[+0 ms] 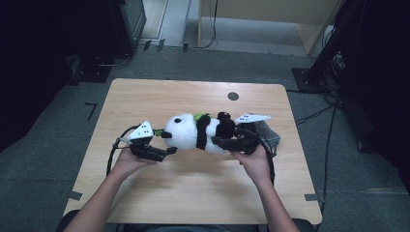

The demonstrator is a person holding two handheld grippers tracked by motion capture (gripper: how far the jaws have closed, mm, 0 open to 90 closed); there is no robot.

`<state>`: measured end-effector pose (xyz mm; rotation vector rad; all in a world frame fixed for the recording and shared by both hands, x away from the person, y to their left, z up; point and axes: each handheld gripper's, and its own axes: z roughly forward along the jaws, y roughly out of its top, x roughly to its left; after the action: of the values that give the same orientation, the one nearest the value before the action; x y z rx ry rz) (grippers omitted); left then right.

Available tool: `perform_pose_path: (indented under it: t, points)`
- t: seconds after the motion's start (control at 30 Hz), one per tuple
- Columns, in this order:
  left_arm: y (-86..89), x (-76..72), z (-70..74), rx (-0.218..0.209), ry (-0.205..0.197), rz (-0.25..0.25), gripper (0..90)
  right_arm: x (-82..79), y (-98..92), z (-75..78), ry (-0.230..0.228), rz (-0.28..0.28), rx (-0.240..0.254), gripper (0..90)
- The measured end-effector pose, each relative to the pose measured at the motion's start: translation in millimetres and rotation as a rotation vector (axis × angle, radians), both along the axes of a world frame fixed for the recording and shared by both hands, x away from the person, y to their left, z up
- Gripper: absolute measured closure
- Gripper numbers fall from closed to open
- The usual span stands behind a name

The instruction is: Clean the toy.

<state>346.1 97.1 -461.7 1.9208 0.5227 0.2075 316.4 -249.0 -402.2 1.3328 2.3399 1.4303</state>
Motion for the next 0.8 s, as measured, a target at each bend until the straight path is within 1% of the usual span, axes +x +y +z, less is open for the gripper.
perform_pose_path:
  t: [0.03,0.07,0.1,0.13,0.17,0.2,0.23,0.27,0.3,0.33,0.4,0.43,0.47,0.5,0.53,0.57,0.6,0.63,0.67,0.7,0.73,0.77,0.8]
  points:
    - [1.5,0.7,0.6,-0.016,-0.007,0.001,16.9,0.1,0.6,-0.4,0.014,0.008,0.012,45.5]
    - [1.5,0.7,0.6,-0.016,-0.007,0.001,17.0,0.1,0.6,-0.4,0.014,0.008,0.012,45.5]
    - [3.5,2.0,-0.6,-0.024,-0.008,-0.011,17.0,-0.1,2.3,-1.0,0.033,0.022,0.025,45.6]
    - [3.5,2.0,-0.6,-0.024,-0.008,-0.011,17.0,-0.1,2.3,-1.0,0.033,0.022,0.025,45.6]
    - [2.9,2.2,-1.9,-0.003,-0.001,-0.016,17.0,-0.1,4.1,-1.6,0.035,0.032,0.024,45.6]
    - [1.4,1.7,-2.2,0.011,0.001,-0.006,17.0,-0.2,5.2,-1.9,0.040,0.037,0.022,45.7]
    - [1.4,1.7,-2.2,0.011,0.001,-0.006,17.0,-0.2,5.2,-1.9,0.040,0.037,0.022,45.7]
    - [-0.7,1.9,-3.1,0.018,0.015,0.007,17.0,-0.1,8.5,-3.7,0.050,0.048,0.015,45.7]
    - [-0.7,1.9,-3.1,0.018,0.015,0.007,17.0,-0.1,8.5,-3.7,0.050,0.048,0.015,45.7]
    - [-0.9,3.2,-4.5,0.010,0.043,0.005,17.1,-0.1,9.8,-4.5,0.054,0.050,0.012,45.8]
    - [-1.4,3.8,-5.3,0.016,0.053,-0.005,18.5,0.0,9.7,-4.2,0.059,0.050,0.011,45.7]
    - [-1.4,3.8,-5.3,0.016,0.053,-0.005,21.0,0.0,9.7,-4.2,0.059,0.050,0.011,45.7]
    - [-2.0,4.6,-5.7,0.022,0.057,-0.006,21.0,-0.3,10.1,-4.2,0.056,0.049,0.007,45.7]
    - [-2.3,5.7,-5.8,0.027,0.071,0.000,25.1,-1.1,11.5,-4.2,0.050,0.049,-0.005,45.7]
    - [-2.8,6.7,-6.0,0.025,0.096,0.006,25.1,-1.1,11.5,-4.2,0.050,0.049,-0.005,45.7]
    - [-4.3,6.7,-6.8,0.037,0.118,0.019,29.0,-0.7,12.0,-4.3,0.050,0.046,-0.011,45.5]
    - [-5.0,7.0,-7.0,0.040,0.162,0.017,33.1,-0.6,11.5,-4.3,0.050,0.043,-0.014,45.4]
    - [-5.0,7.0,-7.0,0.040,0.162,0.017,37.6,-0.6,11.5,-4.3,0.050,0.043,-0.014,45.4]
    - [-5.4,6.2,-7.4,0.048,0.178,0.011,37.6,-0.2,11.0,-4.5,0.055,0.041,-0.020,45.2]
    - [-6.3,5.1,-7.4,0.063,0.188,0.014,43.6,1.5,8.7,-5.5,0.061,0.037,-0.026,44.5]
    - [-6.8,4.8,-6.9,0.064,0.201,0.016,43.6,1.5,8.7,-5.5,0.061,0.037,-0.026,44.5]
    - [-6.4,4.2,-6.1,0.065,0.196,0.022,45.2,1.6,8.6,-5.6,0.063,0.036,-0.029,43.9]
    - [-5.3,3.7,-3.6,0.057,0.191,0.043,49.4,2.1,8.1,-5.1,0.052,0.028,-0.028,42.1]
